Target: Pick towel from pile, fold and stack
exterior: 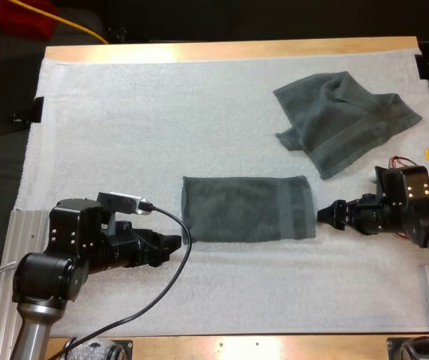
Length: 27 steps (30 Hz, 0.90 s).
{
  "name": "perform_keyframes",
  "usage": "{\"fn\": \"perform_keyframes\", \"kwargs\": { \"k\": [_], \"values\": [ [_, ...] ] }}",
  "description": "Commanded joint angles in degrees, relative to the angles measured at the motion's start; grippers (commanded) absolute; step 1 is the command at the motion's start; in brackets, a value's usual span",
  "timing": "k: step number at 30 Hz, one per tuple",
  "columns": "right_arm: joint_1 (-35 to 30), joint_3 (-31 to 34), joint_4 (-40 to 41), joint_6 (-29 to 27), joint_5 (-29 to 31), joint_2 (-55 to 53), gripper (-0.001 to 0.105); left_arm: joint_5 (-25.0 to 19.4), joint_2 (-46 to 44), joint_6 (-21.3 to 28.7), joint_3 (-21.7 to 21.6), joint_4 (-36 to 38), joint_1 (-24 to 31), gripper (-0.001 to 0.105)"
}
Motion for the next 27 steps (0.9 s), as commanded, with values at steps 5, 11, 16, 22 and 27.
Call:
{"fn": "perform_keyframes", "kwargs": {
  "k": [5, 11, 16, 22, 27],
  "values": [
    [-0.86, -0.38, -4.8, -0.14, -7.34, 5.83, 0.065, 0.63, -0.23, 0.17, -0.44, 0.03, -0.25, 0.065],
    [-0.86, -0.38, -11.81, 2.91, -11.59, 12.22, 0.065, 0.63, -0.23, 0.55, -0.44, 1.45, -0.25, 0.065],
    [-0.86, -0.38, -16.71, 5.96, -11.63, 15.87, 0.065, 0.63, -0.23, 0.95, -0.44, 2.62, -0.25, 0.065],
    [-0.17, -0.38, -21.31, 10.11, -13.65, 19.55, 0.065, 0.63, -0.23, 0.96, -0.44, 2.64, -0.25, 0.065],
    [1.52, -0.38, -22.42, 11.39, -14.46, 21.74, 0.065, 0.63, -0.23, 0.96, -0.44, 2.64, -0.25, 0.065]
  ]
}}
